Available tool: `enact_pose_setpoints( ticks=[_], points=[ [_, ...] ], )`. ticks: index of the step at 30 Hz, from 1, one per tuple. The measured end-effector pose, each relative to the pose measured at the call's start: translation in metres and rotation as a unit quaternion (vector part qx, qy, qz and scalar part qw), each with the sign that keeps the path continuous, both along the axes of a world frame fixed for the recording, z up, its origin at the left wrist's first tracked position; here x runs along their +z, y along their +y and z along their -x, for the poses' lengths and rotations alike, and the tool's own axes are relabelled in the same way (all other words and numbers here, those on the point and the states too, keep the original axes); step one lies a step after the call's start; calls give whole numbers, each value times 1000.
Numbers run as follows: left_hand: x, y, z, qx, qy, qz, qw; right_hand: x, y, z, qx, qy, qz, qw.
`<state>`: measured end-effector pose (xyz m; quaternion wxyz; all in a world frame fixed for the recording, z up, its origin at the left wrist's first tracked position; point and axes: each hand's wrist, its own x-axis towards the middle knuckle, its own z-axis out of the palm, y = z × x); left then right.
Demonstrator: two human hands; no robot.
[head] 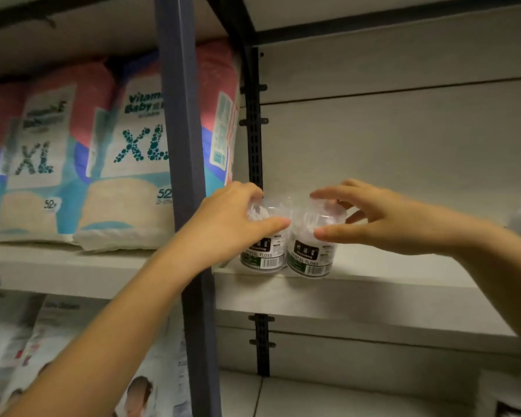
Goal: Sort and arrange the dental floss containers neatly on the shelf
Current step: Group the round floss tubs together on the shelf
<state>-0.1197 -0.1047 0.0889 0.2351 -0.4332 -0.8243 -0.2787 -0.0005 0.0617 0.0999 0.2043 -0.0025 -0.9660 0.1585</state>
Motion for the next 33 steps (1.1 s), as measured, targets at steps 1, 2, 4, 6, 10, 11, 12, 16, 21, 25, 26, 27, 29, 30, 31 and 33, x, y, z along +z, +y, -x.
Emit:
enact_pose_setpoints(
  ticks=[1, 2, 4, 6, 10, 11, 12, 16, 21, 25, 26, 27, 29, 30, 31, 33],
  points=[
    [-1, 1, 3, -10, -3, -1, 1000, 1, -2, 1, -13, -2, -10, 1000],
    [-2, 2, 6, -19, -3, -5, 1000, 2, -4, 2, -24, -5, -17, 1000],
    [-5, 4, 10, -27, 3, -15, 1000, 4, -8, 3, -43, -13, -24, 999],
    [-9, 8, 13, -29, 1, -17, 999, 4, -8, 3, -57, -20, -31, 998],
    [-15, 15, 19, -32, -14, -19, 999, 1, -3, 6, -71, -15, -52, 996],
    [-16, 16, 20, -33, -16, -21, 999, 0, -2, 7, -72, -12, -55, 996],
    [-17, 17, 21, -35, -19, -24, 999, -1, -2, 9, -72, -8, -58, 996],
    [-17, 23, 23, -46, -28, -26, 998, -2, 1, 12, -78, 9, -78, 994],
    [-27, 30, 24, -57, -39, -11, 998, -5, 6, 12, -88, 31, -90, 992],
    [-29, 33, 28, -62, -43, -14, 997, -10, 8, 14, -84, 29, -117, 989],
    [-30, 33, 29, -62, -42, -15, 997, -11, 9, 14, -88, 22, -119, 989],
    [-30, 33, 29, -60, -41, -12, 997, -12, 11, 14, -92, 17, -118, 989],
    [-32, 32, 29, -53, -38, 1, 998, -14, 15, 14, -95, 10, -111, 989],
    [-32, 31, 27, -49, -32, 6, 998, -15, 16, 14, -93, 5, -111, 990],
    [-33, 30, 25, -46, -22, 8, 999, -15, 17, 14, -89, 1, -114, 990],
    [-35, 24, 19, -38, 10, -8, 999, -11, 17, 10, -82, -11, -117, 990]
  ],
)
